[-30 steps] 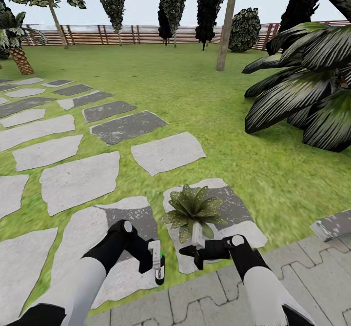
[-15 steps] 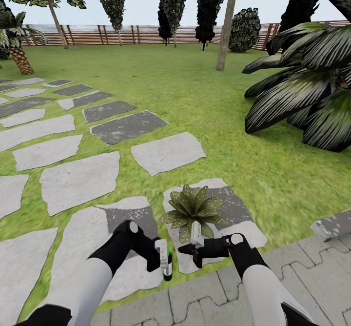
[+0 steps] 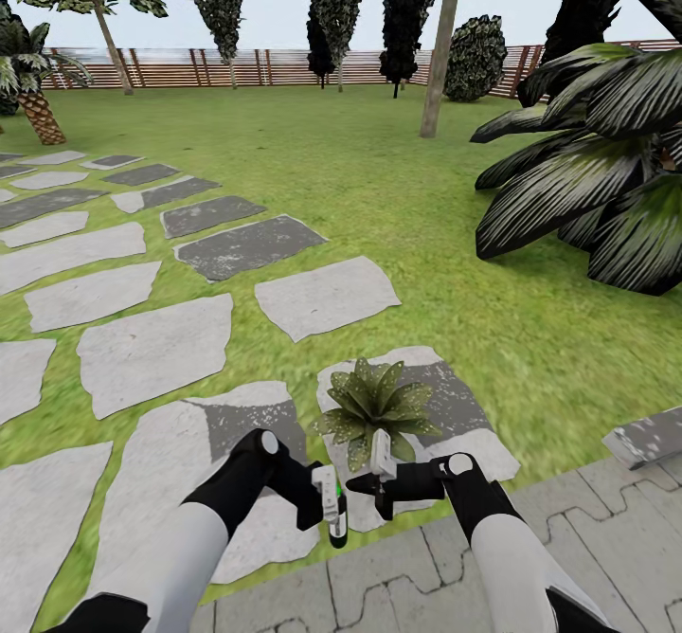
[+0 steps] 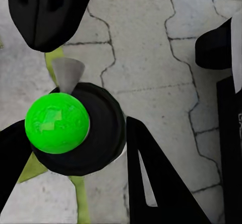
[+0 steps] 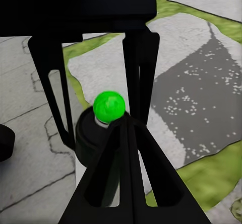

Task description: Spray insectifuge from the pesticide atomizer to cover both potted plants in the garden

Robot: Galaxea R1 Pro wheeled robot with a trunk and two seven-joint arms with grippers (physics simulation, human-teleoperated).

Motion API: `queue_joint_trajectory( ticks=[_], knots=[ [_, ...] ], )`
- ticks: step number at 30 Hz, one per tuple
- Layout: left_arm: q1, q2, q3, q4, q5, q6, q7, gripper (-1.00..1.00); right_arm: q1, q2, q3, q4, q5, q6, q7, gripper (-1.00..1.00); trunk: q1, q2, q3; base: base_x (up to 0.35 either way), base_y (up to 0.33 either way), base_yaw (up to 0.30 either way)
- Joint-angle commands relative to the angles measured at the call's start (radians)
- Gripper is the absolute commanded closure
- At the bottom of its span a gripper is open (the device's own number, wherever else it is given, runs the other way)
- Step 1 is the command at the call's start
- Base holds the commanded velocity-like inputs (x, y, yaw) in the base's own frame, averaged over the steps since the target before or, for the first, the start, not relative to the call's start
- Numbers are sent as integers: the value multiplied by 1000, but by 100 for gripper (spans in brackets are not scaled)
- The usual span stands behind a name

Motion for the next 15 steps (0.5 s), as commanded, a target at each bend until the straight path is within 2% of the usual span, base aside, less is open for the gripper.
queue_joint_trajectory(
  ticks=[1, 15],
  knots=[
    [0, -1, 0, -1, -3, 4, -4, 100, -1, 2, -8, -1, 8, -3, 4, 100, 0, 0, -1, 0, 0, 0],
    [-1, -10, -1, -1, -1, 4, -1, 100, -1, 2, -8, 0, 8, -3, 4, 100, 0, 0, -1, 0, 0, 0]
  ],
)
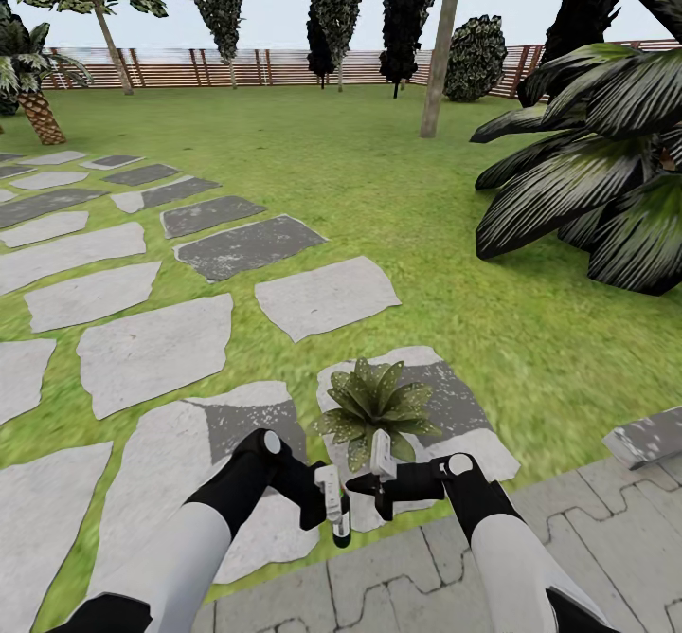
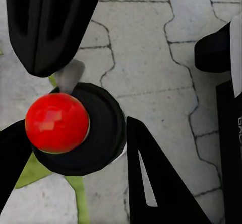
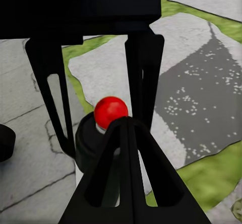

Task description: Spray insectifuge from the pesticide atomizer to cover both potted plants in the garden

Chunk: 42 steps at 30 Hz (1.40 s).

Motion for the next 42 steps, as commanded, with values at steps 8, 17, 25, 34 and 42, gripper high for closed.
queue_joint_trajectory(
  ticks=[8, 17, 25, 34, 42],
  knots=[
    [-1, -4, 0, -1, -3, 4, -1, 100, -1, 2, -8, 0, 8, -3, 4, 100, 0, 0, -1, 0, 0, 0],
    [5, 70, -5, 17, -54, 5, 41, 100, -1, 2, -8, 0, 8, -3, 5, 100, 0, 0, -1, 0, 0, 0],
    [6, 216, -2, 14, -98, 7, 41, 100, -1, 2, -8, 1, 9, -4, 4, 100, 0, 0, -1, 0, 0, 0],
    [10, 336, 10, 17, -79, 3, 49, 100, 0, 2, -12, 3, 9, -6, -17, -100, 0, 0, -1, 0, 0, 0],
    [18, 329, 95, 163, 129, 2, 318, 100, 59, -28, -16, 5, 11, -7, -372, -100, 0, 0, -1, 0, 0, 0]
  ],
)
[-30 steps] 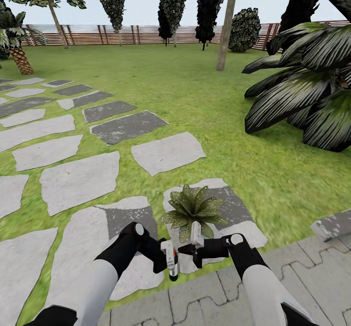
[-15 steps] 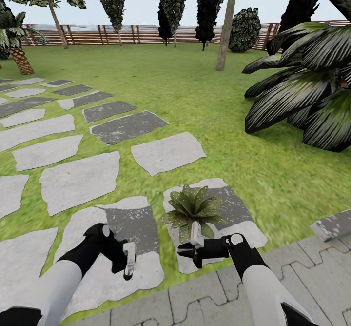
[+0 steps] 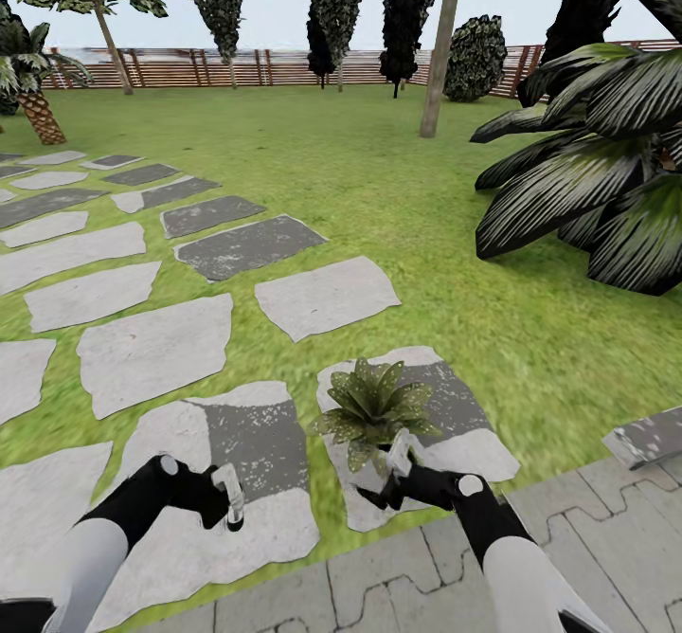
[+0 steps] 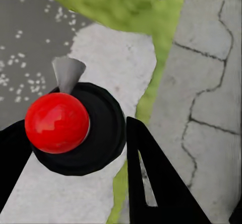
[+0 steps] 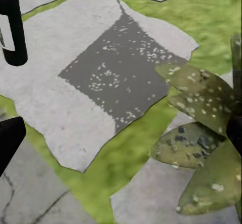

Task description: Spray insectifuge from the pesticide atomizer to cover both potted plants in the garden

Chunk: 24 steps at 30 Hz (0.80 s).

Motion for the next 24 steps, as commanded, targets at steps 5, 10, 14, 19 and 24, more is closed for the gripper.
queue_joint_trajectory(
  ticks=[5, 10, 14, 19, 24],
  knots=[
    [3, 0, 7, 104, 185, 4, 139, 100, 143, -29, -142, -3, 2, -23, -249, -100, 0, 0, -1, 0, 0, 0],
    [39, 6, 8, 125, 391, -4, 311, 100, 180, -31, -431, -8, 6, -134, -286, -100, 0, 0, -1, 0, 0, 0],
    [108, 5, 8, 128, 508, -127, 489, 100, 211, -33, -577, -15, 6, -166, -291, -100, 0, 0, -1, 0, 0, 0],
    [156, -6, 8, 178, 648, -171, 654, 100, 283, -32, -610, -16, 6, -285, -399, -100, 0, 0, -1, 0, 0, 0],
    [162, -10, 8, 267, 752, -252, 678, 100, 334, -47, -623, -14, 7, -324, -574, -100, 0, 0, -1, 0, 0, 0]
  ],
)
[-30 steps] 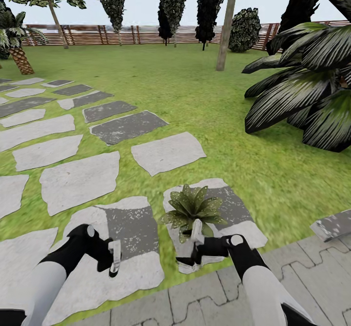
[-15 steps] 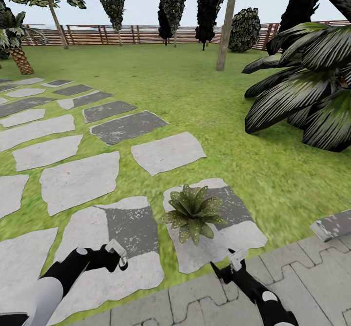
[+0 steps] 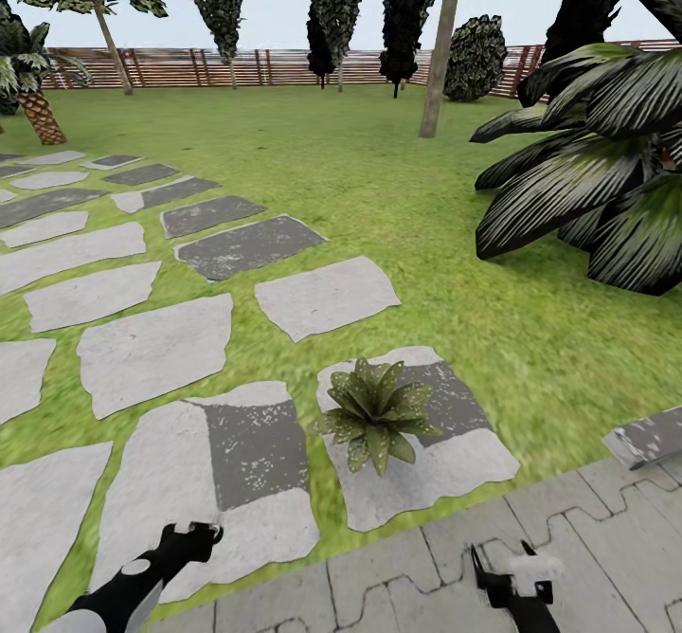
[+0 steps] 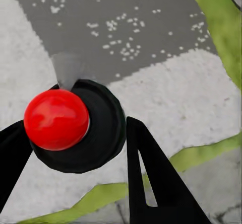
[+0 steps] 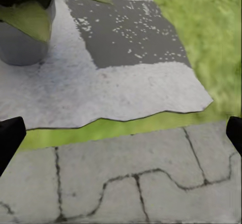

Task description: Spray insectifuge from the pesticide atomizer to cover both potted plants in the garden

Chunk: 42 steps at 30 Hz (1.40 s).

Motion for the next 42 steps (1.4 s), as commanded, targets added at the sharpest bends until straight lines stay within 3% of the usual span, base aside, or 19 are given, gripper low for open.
queue_joint_trajectory(
  ticks=[1, 5, 6, 8, 16, 42],
  knots=[
    [-1, -1, 0, 13, -2, -12, -2, 100, 0, -6, -13, 0, 5, -4, 1, -100, 0, 0, -1, 0, 0, 0],
    [2, -7, 0, 83, -1, -28, 2, 100, 1, -14, -56, 4, 3, -5, -23, -100, 0, 0, -1, 0, 0, 0],
    [34, -7, 0, 101, 1, -32, 22, 100, 1, -10, -95, 5, 3, -5, -25, -100, 0, 0, -1, 0, 0, 0],
    [53, -7, 1, 102, 3, -33, 82, 100, 1, -9, -107, 10, 4, -3, -24, -100, 0, 0, -1, 0, 0, 0],
    [62, -3, 1, 105, 3, -33, 94, 100, 1, -9, -108, 57, 7, -5, -22, -100, 0, 0, -1, 0, 0, 39],
    [72, 1, -1, 100, 3, -33, 93, 100, 7, -12, -107, 98, 12, -6, -22, -100, 0, 0, -1, 0, 0, 271]
  ],
)
